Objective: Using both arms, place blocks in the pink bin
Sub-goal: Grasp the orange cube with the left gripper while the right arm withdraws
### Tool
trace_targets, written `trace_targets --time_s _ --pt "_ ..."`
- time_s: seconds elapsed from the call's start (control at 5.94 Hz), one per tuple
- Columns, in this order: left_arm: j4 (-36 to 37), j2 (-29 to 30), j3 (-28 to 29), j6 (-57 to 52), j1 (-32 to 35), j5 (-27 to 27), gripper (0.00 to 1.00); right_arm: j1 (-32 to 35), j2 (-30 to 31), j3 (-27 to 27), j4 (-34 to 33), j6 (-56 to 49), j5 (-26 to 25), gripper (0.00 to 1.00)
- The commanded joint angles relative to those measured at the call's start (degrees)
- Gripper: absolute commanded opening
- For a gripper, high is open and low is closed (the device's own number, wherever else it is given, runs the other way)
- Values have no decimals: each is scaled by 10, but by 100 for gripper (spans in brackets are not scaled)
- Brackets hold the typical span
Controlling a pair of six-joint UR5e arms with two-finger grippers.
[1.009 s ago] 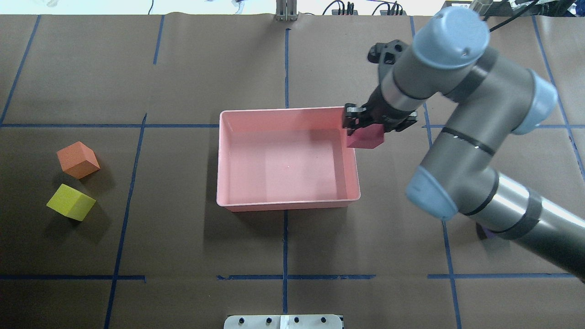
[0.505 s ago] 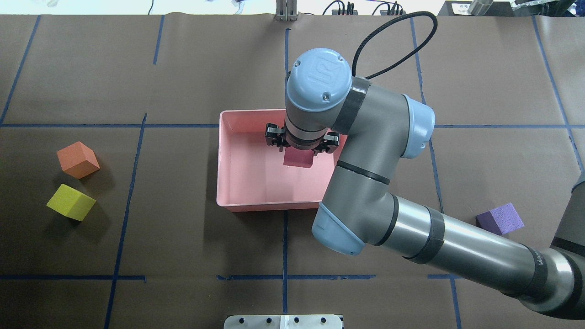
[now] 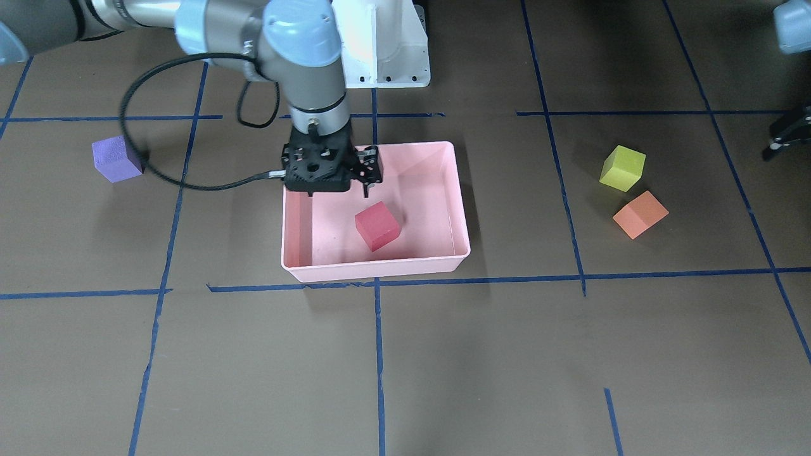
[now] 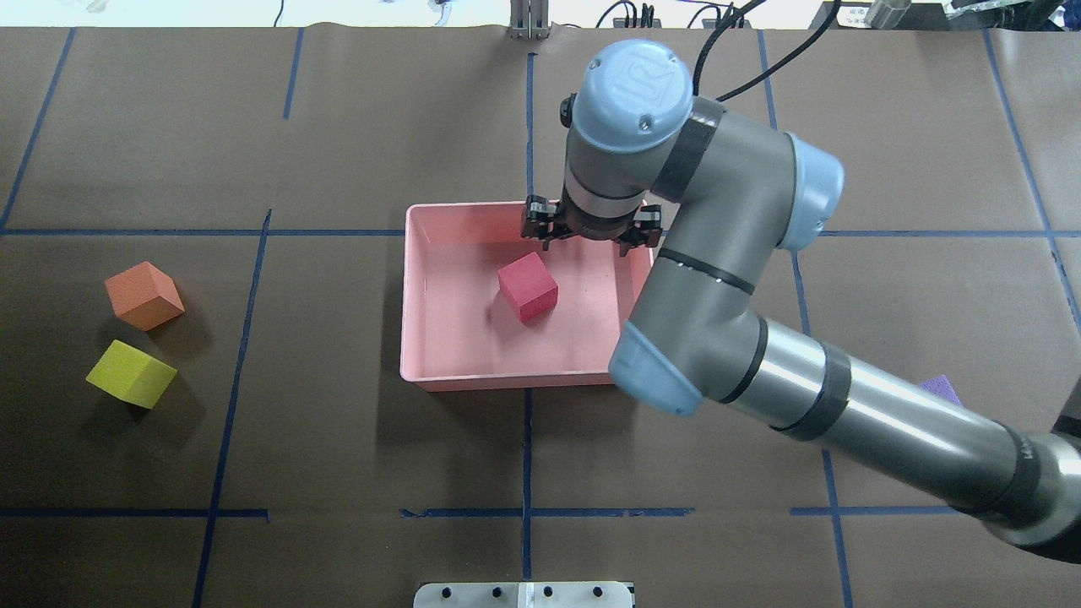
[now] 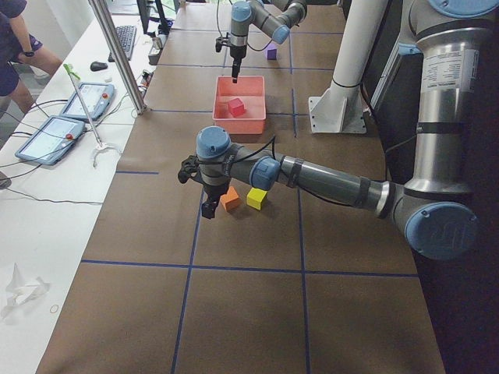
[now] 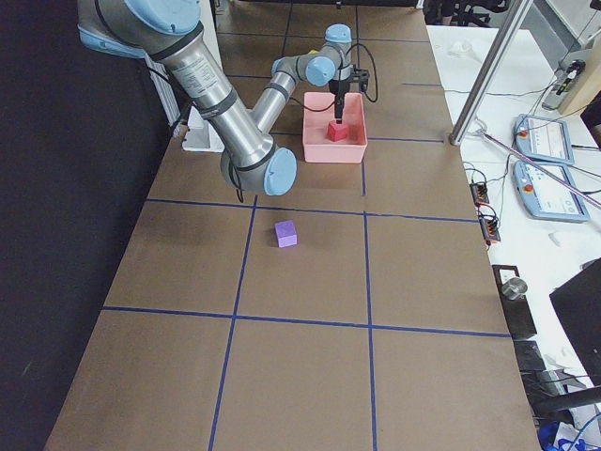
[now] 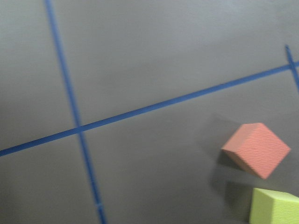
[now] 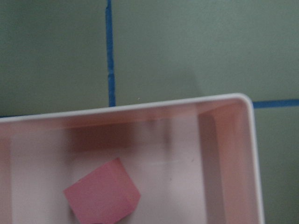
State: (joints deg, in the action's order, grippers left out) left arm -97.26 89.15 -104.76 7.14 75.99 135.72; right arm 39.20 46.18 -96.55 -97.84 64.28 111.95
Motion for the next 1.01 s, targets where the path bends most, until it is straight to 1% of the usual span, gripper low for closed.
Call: trace_targets --time_s 0.0,0.17,0.34,0.5,0.67,0.84 --pt "-77 17 18 112 -53 -2 100 99 68 -32 0 -148 76 100" --pt "-85 18 31 206 -72 -3 100 140 96 -34 2 -223 98 100" --pt "-122 19 33 271 -93 -23 100 182 116 -34 1 -285 119 100" --pt "-127 20 34 373 -126 -50 100 215 143 -32 1 -356 143 100" --pt "-126 20 34 491 -129 -62 100 248 161 -28 -1 -411 152 100" --pt "-126 20 35 593 -145 -83 100 273 172 -22 -1 -460 165 100"
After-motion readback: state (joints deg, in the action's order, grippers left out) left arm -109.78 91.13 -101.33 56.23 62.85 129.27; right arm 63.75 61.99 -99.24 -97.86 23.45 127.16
